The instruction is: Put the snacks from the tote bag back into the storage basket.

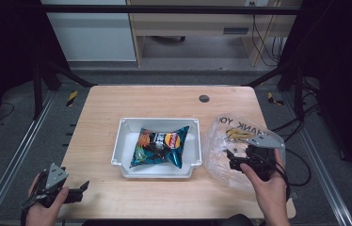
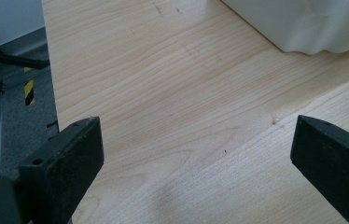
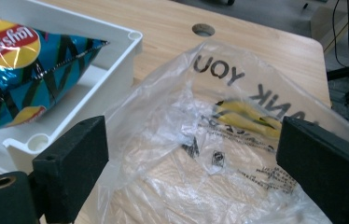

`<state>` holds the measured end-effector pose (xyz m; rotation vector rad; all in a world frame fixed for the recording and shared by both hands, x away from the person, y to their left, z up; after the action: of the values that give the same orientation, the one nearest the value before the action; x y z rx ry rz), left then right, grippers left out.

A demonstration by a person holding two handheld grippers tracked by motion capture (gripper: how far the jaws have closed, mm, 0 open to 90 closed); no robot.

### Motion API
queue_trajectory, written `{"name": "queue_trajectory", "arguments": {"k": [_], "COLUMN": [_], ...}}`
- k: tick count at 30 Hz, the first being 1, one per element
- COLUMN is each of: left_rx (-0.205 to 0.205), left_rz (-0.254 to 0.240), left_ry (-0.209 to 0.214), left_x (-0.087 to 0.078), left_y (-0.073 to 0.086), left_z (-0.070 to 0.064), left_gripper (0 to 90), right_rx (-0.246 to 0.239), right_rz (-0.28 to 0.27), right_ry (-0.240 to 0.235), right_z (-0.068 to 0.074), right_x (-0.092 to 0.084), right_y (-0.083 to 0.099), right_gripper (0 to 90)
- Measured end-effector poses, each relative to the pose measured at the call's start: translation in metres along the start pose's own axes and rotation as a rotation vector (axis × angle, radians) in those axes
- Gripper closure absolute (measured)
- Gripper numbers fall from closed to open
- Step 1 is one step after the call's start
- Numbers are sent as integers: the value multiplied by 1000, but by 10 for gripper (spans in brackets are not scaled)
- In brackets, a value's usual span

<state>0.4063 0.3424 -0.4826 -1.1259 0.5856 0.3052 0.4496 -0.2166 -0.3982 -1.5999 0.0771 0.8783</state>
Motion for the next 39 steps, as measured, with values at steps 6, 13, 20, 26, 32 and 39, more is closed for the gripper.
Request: {"name": "queue_trajectory", "arguments": {"k": [6,13,20,26,32,39], "left_rx": [1,7,8,10,11,18], "left_rz": [1,2,5,6,7,13], "left_ry": [2,5,5,10,12,17], "left_x": [0,0,1,1,1,2], "left_y": [0,0,0,0,0,0], "left_z": [0,-1,-1,-2,-2,-3], "left_gripper": [22,22,22,22,22,22], "right_rx": [-4,16,32,42,72,110], "right_rz": [22,52,105,129,146,155], "right_ry": [-9,-24,-40,-40,-38,-24], "right_z": [1,1,-3,-6,-13,-22], "right_x": [5,14,27,38,49,60], "right_y": [7,16,26,34,38,41], "right_gripper": [116,115,125,124,115,100]}}
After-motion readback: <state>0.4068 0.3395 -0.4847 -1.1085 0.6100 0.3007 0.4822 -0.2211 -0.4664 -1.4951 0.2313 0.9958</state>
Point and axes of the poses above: each handheld gripper's, and its own axes: x roughly forward along the jaws, y roughly out of its underside, z roughly to its left, the point moved 3 cm from there along x, roughly forward along the jaws, and after that the axes turned 12 degrees about -y, right-handed, at the moved point
